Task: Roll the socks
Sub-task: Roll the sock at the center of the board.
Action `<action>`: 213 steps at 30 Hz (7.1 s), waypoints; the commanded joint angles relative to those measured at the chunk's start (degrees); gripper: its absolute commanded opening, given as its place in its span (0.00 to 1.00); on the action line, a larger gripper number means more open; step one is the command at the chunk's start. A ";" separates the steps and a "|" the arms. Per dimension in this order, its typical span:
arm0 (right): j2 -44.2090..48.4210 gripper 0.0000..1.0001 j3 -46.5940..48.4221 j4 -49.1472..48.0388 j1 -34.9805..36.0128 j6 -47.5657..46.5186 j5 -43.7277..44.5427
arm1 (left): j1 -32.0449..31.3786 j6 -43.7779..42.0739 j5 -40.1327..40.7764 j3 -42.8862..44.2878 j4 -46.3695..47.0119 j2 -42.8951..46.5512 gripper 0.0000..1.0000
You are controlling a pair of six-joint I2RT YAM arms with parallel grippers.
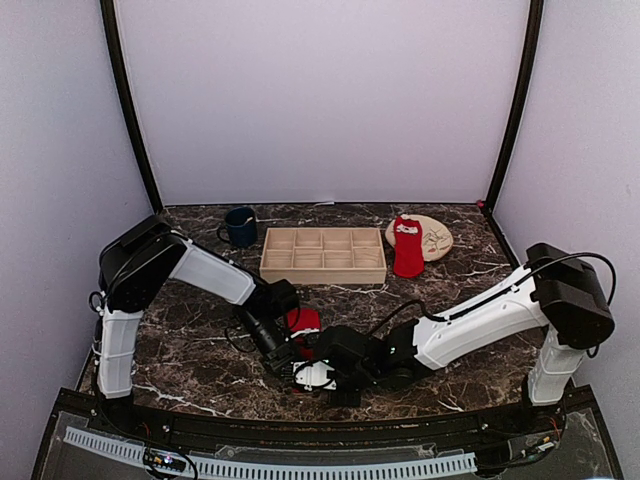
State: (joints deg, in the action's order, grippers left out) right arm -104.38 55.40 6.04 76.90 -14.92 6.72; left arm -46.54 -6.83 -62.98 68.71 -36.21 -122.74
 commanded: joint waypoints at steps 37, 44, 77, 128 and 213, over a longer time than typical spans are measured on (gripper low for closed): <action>-7.13 0.02 14.67 19.86 -8.68 7.55 -22.88 | 5.49 21.24 31.53 -26.62 35.50 38.01 0.17; -10.43 0.03 20.11 24.83 -12.45 7.28 -29.13 | 0.18 21.42 46.56 -34.83 42.85 48.92 0.16; -21.34 0.03 32.40 36.01 -19.40 8.52 -49.40 | -22.84 5.06 63.24 -34.27 37.06 50.40 0.15; -22.82 0.00 34.47 38.86 -20.04 6.29 -52.64 | -24.51 -1.61 71.89 -25.86 32.11 31.43 0.38; 7.09 0.18 -3.14 -4.47 -13.60 11.95 -20.35 | 1.17 -0.35 13.74 -8.73 5.57 13.14 0.00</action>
State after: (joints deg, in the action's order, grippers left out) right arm -100.01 54.19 5.93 60.16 -0.40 -20.67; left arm -46.50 -5.80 -44.42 59.11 -26.44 -108.53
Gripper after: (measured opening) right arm 0.179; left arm 0.038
